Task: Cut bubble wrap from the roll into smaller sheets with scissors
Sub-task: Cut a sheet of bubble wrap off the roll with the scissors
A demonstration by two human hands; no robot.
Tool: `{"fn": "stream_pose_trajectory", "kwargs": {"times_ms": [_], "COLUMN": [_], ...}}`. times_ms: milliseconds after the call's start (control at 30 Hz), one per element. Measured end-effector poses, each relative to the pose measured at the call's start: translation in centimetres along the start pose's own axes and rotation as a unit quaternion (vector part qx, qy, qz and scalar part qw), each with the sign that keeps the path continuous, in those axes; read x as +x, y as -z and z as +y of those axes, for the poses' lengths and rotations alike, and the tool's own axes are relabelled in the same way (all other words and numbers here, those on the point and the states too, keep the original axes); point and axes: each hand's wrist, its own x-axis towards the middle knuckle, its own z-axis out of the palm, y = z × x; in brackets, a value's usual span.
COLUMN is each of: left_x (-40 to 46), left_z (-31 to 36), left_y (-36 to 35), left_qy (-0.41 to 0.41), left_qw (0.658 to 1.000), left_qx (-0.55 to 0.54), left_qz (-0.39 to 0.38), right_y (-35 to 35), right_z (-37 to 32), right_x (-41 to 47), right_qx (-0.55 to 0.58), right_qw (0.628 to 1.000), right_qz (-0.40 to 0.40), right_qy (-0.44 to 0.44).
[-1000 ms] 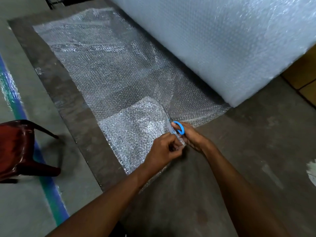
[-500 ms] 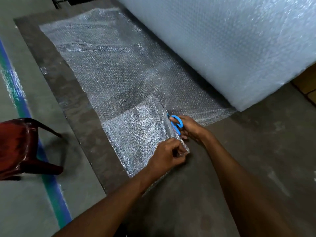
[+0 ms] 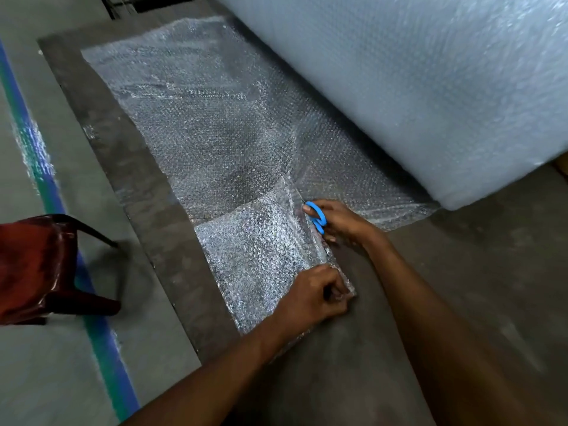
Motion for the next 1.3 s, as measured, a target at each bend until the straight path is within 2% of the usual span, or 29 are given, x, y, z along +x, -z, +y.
{"fn": "stream_pose_trajectory", "kwargs": {"times_ms": [267, 433, 533, 633, 700, 800, 900, 1100, 1300], "left_x": [-0.4, -0.5, 0.1, 3.2, 6.0, 8.9, 9.9, 9.5, 8.9], "left_z": [-0.5, 0.7, 1.0, -1.2, -3.6, -6.8, -8.8, -11.0, -10.8], "left_y": [0.4, 1.9, 4.6, 8.1, 10.9, 14.5, 15.7, 16.5, 17.8], "left_qy": [0.002, -0.028, 0.005, 0.073, 0.118, 0.155, 0.169, 0.113, 0.108], "left_qw": [1.000, 0.999, 0.996, 0.968, 0.945, 0.936, 0.911, 0.955, 0.974], "left_qx": [-0.001, -0.017, -0.030, 0.079, 0.173, 0.283, 0.374, 0.268, 0.187], "left_qz": [-0.015, 0.004, 0.089, 0.225, 0.252, 0.142, 0.043, -0.065, -0.063], "right_y": [-0.7, -1.6, -1.8, -1.8, -1.9, -1.6, -1.2, -0.4, 0.0], "right_z": [-1.2, -1.3, -1.6, -2.0, -2.0, -1.9, -1.9, -1.4, -1.4], "right_x": [2.2, 3.0, 3.3, 3.0, 2.8, 2.5, 2.4, 1.2, 0.3], "right_qx": [-0.013, -0.016, -0.045, -0.053, -0.040, -0.034, -0.020, -0.033, -0.040], "right_qw": [1.000, 1.000, 0.999, 0.998, 0.999, 0.998, 0.998, 0.998, 0.995], "right_qz": [-0.001, 0.012, 0.020, 0.021, 0.033, 0.038, 0.040, 0.046, 0.064], "right_qy": [-0.008, -0.017, 0.010, 0.004, -0.011, -0.028, -0.033, -0.038, -0.065]}}
